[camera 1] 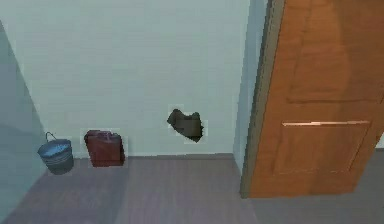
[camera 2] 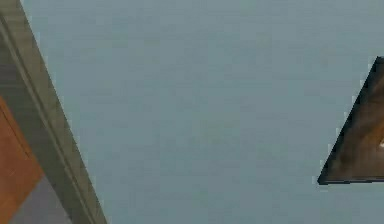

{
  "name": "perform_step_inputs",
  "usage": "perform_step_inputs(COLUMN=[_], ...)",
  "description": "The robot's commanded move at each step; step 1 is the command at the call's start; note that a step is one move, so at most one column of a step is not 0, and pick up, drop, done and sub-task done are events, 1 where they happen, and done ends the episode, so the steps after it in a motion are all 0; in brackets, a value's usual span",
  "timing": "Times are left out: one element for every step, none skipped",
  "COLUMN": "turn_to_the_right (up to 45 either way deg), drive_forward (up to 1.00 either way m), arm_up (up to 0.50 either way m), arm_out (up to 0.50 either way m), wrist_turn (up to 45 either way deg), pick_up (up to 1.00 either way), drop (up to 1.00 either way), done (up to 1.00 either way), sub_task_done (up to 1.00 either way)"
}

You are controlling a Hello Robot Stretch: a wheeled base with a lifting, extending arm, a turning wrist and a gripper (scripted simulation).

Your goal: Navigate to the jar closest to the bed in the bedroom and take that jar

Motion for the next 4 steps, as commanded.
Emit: perform_step_inputs(turn_to_the_right=[0.0,45.0,27.0,0.0], drive_forward=[0.60,0.00,0.00,0.75], arm_up=[0.00,0.00,0.00,0.00], arm_out=[0.00,0.00,0.00,0.00], wrist_turn=[0.0,0.0,0.0,0.0], pick_up=[0.00,0.00,0.00,0.00], drop=[0.00,0.00,0.00,0.00], done=[0.00,0.00,0.00,0.00], sub_task_done=[0.00,0.00,0.00,0.00])
